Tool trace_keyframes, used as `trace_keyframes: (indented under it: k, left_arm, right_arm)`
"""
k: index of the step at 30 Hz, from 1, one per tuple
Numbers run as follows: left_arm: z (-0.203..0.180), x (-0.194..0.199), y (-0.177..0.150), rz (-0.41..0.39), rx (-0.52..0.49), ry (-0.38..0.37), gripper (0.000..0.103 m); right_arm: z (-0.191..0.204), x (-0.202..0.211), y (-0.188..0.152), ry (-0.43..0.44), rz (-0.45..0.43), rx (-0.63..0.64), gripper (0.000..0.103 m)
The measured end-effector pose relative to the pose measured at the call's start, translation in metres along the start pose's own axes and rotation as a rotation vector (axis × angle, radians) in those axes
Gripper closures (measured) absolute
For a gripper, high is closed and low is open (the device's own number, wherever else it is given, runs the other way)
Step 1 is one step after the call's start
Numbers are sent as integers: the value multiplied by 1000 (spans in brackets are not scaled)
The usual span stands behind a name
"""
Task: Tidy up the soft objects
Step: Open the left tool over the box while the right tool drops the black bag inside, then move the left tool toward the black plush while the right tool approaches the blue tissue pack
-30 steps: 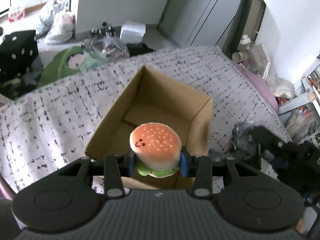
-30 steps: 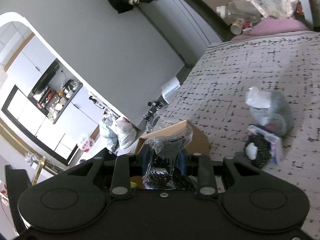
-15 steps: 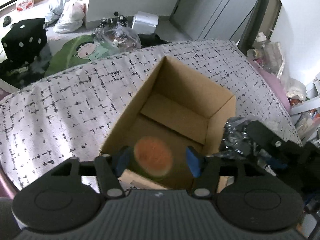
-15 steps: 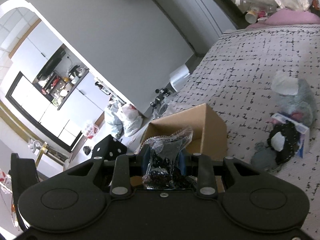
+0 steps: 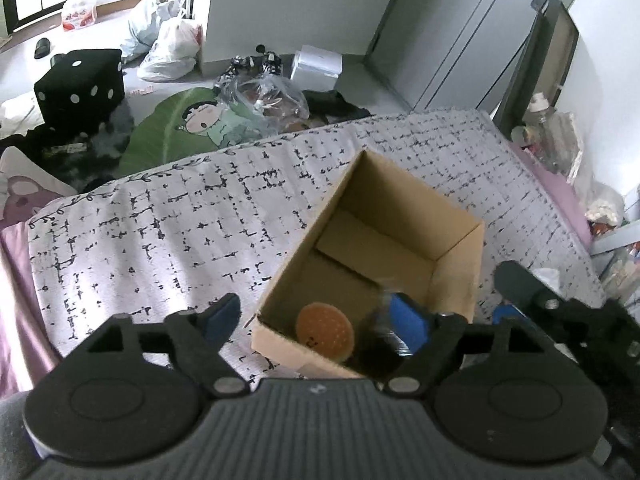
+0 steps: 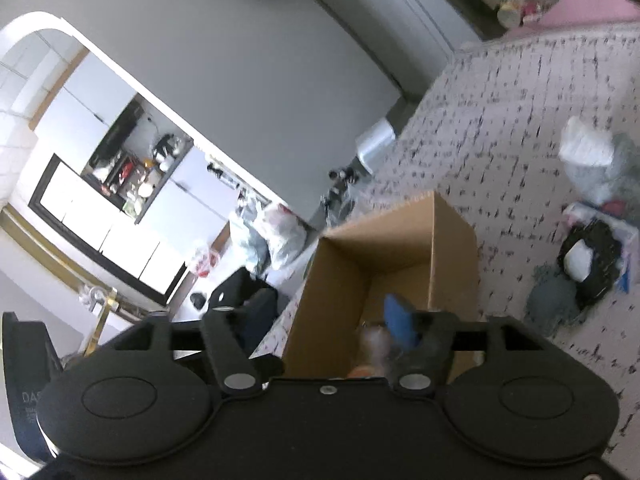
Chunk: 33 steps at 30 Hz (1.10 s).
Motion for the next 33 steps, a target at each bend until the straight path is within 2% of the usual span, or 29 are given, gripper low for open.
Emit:
trace_keyframes:
  k: [1, 7, 9, 15, 19, 25, 33]
  left_arm:
    - [0, 2, 0, -4, 4, -2, 13]
    - [-7, 19, 0, -21, -11, 7, 12]
    - [-10, 24, -1, -27, -17, 9, 11]
    - [-18, 38, -4, -37, -26, 7, 10]
    - [-27, 48, -5, -59, -51, -4, 2]
    - [-44, 58, -9, -74, -73, -39, 0]
    - [-63, 67, -13, -109, -108, -46, 0]
  right_arm:
    - [0, 4, 1, 1, -7, -5, 28]
    - [-6, 24, 8, -24, -27, -35, 19]
    - [-7, 32, 10, -45, -34, -28, 13]
    - [-8, 54, 17, -96, -54, 23, 4]
    - [-9, 68, 19, -139, -52, 71, 0]
    - [-16, 84, 24, -188, -41, 110, 0]
    - [-26, 101, 32, -223, -14, 159, 0]
Point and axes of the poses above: each gripper's, at about its wrist camera, not at the fingertips, and x roughly against the way its jaws point, z to its left, y to its top, the point moved 7 cm from there along -x, roughly the way its jaws point, and after that the axes turned 2 degrees about -y, right-handed, at the moved point
